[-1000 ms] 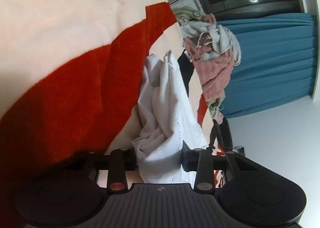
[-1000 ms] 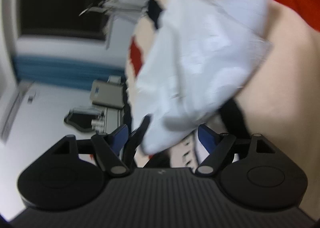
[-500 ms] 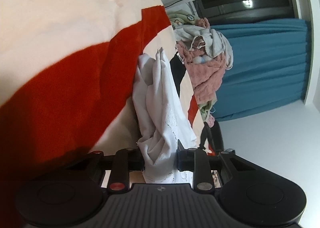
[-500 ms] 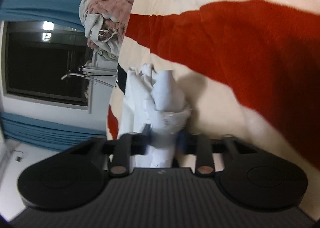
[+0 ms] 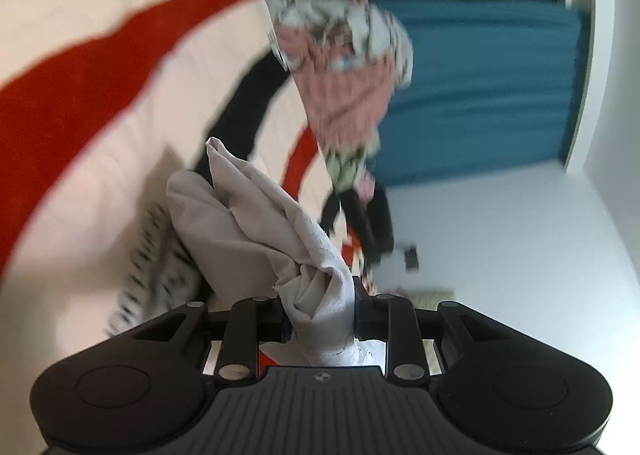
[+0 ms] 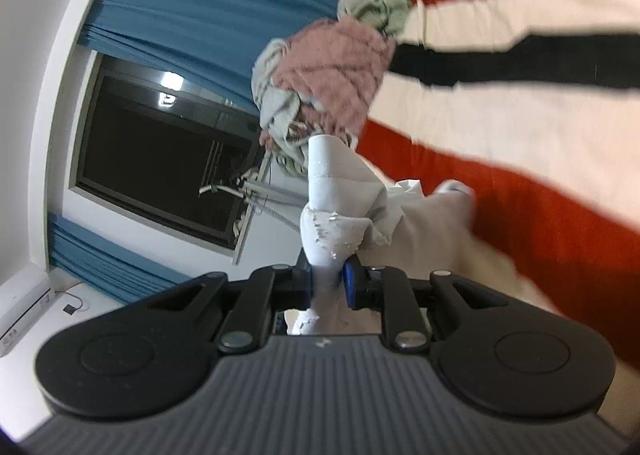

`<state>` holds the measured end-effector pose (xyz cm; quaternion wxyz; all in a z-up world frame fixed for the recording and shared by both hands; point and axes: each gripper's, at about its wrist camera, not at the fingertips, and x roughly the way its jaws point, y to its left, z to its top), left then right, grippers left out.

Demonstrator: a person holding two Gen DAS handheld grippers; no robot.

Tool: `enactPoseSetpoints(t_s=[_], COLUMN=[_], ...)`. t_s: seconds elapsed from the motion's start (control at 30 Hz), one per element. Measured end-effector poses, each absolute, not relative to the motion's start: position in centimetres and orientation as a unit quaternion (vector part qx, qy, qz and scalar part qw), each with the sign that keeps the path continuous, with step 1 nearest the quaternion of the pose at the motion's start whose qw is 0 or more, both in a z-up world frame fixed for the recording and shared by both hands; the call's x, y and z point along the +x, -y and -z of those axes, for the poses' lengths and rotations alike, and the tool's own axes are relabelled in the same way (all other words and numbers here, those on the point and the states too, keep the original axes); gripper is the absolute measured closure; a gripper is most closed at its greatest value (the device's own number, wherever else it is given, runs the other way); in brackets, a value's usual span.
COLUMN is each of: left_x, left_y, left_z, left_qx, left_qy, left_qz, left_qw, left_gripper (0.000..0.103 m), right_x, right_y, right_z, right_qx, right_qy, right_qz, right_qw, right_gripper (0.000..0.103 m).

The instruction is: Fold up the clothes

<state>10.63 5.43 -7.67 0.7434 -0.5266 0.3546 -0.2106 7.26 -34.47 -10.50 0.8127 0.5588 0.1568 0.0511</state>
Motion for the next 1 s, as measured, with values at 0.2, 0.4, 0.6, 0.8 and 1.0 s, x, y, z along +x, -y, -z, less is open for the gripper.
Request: enactPoseSetpoints(t_s=[0.2,0.4,0.6,0.8,1.0], left_x=[16.3,27.0,39.0,46.4,47.0], left_y=[2.0,12.7,21.3,26.0,28.7], left_z=[5.0,2.5,2.2,2.2,11.1], left_qx=[-0.480,-0.350,-0.324,-0.328,-0.243], left_qy=[-0.451,-0.484,-0.469,-0.359,-0.385], left_qz=[0.198,0.208,0.224,0.301,0.291], left_qw=[0.726,0.775,0.791,0.820,0.841], left_gripper=[0.075,0.075,0.075,0.075,0.075], right_x=[8.9,16.7,26.6,31.4,31.9], right_y=[41.2,48.7,54.9,58.4,58.2], right_z=[9.3,11.1,9.6,7.1,15.9], right_qx=[0.578,0.583,0.551,0.489,0.450], right_qy=[-0.185,-0.204,-0.175,-0.077,-0.156], right_qz=[-0.003,0.041,0.060,0.053,0.109], right_qw=[0.795,0.785,0.814,0.867,0.873], right_gripper=[0.084,0.084,0.084,0.086,0.087])
